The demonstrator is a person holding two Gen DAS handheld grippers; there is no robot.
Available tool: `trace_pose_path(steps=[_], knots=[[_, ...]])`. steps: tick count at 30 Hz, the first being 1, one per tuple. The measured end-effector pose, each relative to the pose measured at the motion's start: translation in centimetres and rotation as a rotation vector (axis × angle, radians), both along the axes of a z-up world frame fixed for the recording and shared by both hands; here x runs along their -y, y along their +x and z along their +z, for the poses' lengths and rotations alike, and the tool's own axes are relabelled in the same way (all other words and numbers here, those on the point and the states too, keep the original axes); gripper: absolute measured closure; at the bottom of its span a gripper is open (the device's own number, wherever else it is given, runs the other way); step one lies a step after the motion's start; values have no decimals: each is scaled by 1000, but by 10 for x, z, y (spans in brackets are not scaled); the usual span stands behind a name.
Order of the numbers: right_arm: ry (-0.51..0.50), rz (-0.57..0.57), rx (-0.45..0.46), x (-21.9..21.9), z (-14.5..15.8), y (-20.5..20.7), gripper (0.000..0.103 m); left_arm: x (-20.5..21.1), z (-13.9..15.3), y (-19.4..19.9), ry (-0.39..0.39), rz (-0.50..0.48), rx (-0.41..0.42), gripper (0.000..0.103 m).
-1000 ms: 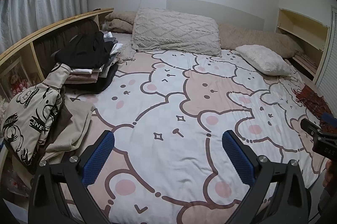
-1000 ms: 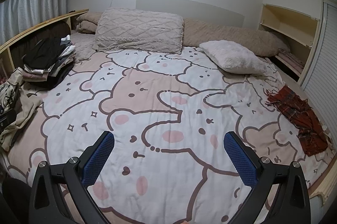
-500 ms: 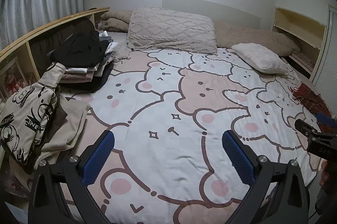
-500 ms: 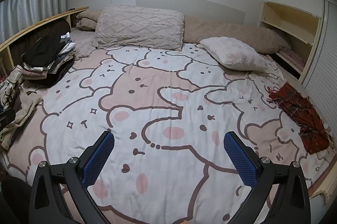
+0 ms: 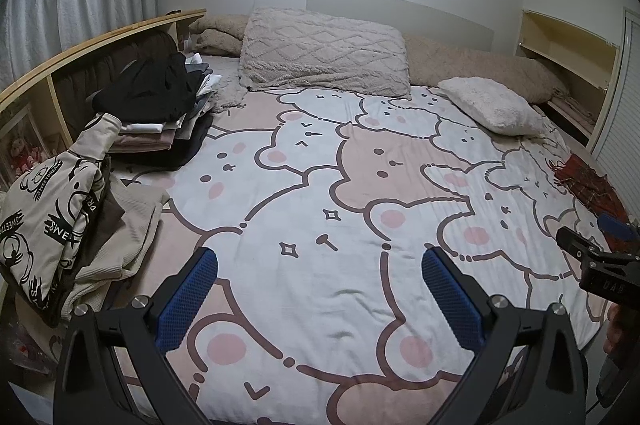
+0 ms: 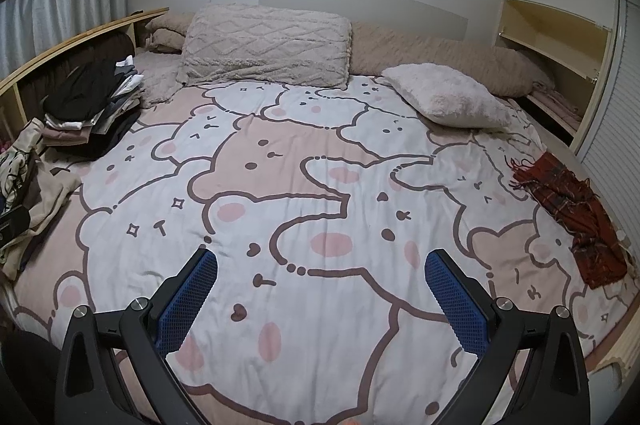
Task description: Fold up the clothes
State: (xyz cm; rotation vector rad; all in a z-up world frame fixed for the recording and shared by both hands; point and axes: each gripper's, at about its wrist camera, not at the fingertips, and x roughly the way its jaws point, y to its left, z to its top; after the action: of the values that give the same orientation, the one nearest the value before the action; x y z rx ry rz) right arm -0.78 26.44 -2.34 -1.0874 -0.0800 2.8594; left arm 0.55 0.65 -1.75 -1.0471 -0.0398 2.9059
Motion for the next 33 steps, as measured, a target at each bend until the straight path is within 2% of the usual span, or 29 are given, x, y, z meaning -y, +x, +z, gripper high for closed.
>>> trace_pose_path(steps=[10,22,28,33], knots=[[1,5,1,-1,-1,0,0,4,1,-5,17,-4,13,0],[-13,10,8,-7,-7,-3,0,-4,1,-10,-7,-4,11,0],[-28,7,54,-17,-19,-12,0,-14,-3,-16,-22,-8,14,0],[-55,-26,92,-35,-33,-18,0,-26,-14,-22,11,-37,34,0]])
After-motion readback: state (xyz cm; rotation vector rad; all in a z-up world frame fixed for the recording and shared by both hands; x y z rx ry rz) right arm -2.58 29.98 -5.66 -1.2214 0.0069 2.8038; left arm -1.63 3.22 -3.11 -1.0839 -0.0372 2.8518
